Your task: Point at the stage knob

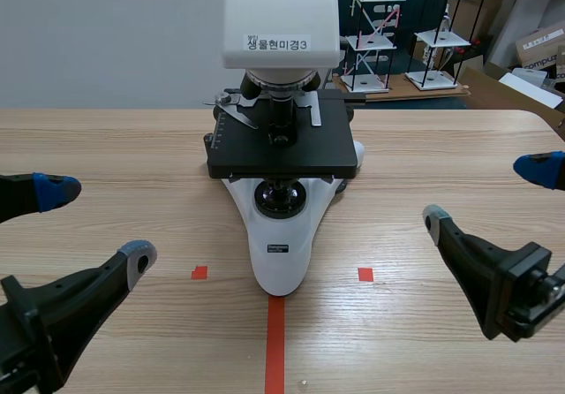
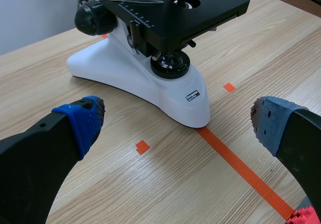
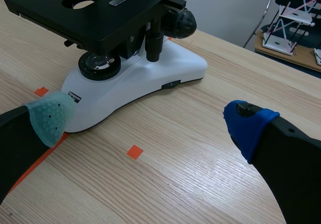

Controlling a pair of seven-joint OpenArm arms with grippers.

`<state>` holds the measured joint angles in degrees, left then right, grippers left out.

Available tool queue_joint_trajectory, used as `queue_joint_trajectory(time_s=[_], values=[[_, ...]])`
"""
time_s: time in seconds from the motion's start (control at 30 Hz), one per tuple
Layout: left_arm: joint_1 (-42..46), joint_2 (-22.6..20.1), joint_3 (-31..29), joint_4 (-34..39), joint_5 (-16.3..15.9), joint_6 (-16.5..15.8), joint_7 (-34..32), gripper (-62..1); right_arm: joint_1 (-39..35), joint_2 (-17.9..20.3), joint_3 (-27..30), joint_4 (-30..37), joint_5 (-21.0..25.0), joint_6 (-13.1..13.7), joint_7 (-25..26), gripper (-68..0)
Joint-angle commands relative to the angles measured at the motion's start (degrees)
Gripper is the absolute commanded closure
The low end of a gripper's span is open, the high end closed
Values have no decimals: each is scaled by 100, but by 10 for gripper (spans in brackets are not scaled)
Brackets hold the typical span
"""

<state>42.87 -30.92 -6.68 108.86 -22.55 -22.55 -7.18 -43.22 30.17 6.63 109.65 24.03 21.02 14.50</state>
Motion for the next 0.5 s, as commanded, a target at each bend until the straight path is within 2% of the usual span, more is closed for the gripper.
queue_joint_trajectory(time_s=[0.0,0.1,0.17,0.33,0.47], values=[[9,26,-31,133,-39,9,-98,-619,20,63,42,81,42,2,63,-679],[9,26,-31,133,-39,9,-98,-619,20,63,42,81,42,2,66,-676],[9,26,-31,133,-39,9,-98,-619,20,63,42,81,42,2,66,-648],[9,26,-31,133,-39,9,-98,-620,57,61,42,11,42,2,122,-500],[9,26,-31,133,-39,9,-98,-620,345,61,4,-402,44,7,256,-355]])
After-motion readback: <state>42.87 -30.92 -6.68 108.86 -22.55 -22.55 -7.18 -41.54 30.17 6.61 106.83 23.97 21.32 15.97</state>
